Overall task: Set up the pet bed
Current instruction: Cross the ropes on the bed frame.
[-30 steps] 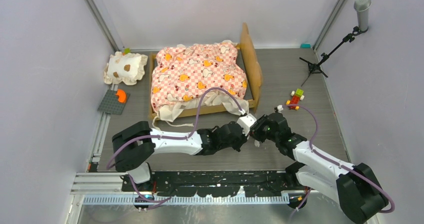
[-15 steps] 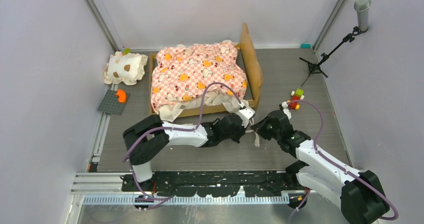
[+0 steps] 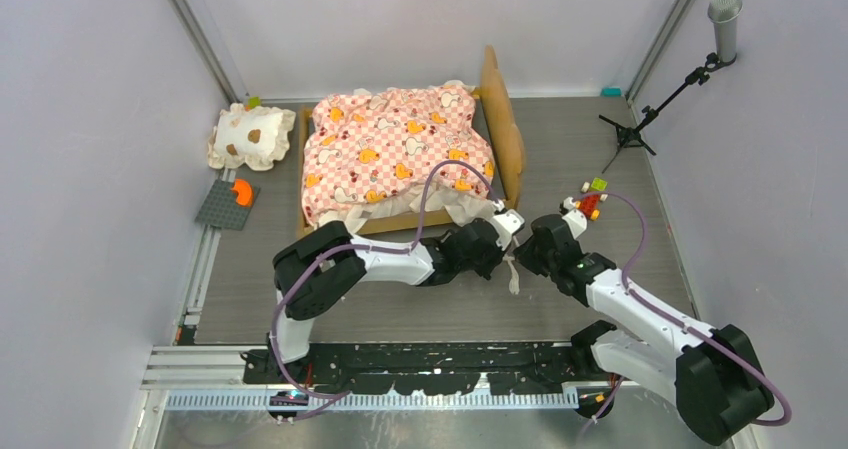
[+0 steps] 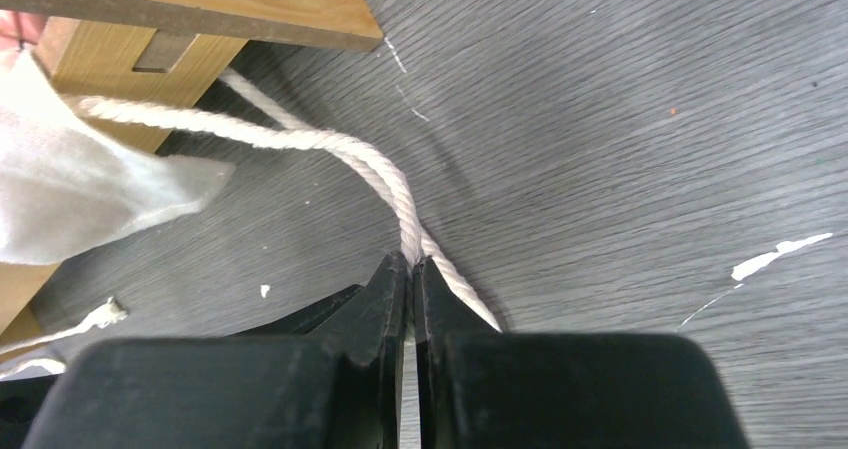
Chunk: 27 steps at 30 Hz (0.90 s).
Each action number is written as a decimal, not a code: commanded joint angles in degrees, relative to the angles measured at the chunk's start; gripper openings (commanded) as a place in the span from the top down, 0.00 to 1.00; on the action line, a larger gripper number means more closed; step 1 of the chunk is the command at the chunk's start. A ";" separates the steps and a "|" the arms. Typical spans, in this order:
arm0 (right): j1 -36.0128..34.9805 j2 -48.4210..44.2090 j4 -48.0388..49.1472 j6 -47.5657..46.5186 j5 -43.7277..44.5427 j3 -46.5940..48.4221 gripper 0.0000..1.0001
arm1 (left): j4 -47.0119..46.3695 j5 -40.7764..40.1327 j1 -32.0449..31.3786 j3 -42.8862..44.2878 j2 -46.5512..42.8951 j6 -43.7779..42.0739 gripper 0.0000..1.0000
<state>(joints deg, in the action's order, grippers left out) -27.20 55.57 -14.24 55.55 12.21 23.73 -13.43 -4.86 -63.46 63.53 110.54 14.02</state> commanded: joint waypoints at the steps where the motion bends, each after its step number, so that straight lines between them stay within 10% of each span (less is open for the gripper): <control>1: 0.55 1.26 -0.51 -2.55 4.91 2.44 0.90 | -0.14 -1.33 0.88 1.70 1.86 -2.63 1.00; 27: 1.06 -1.88 -4.18 -1.98 -2.50 1.02 0.59 | -0.52 -1.62 0.97 3.28 3.01 -2.45 1.00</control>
<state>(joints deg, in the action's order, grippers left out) -26.39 54.74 -16.80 53.01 13.10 23.92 -13.06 -6.90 -62.61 64.62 113.71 11.53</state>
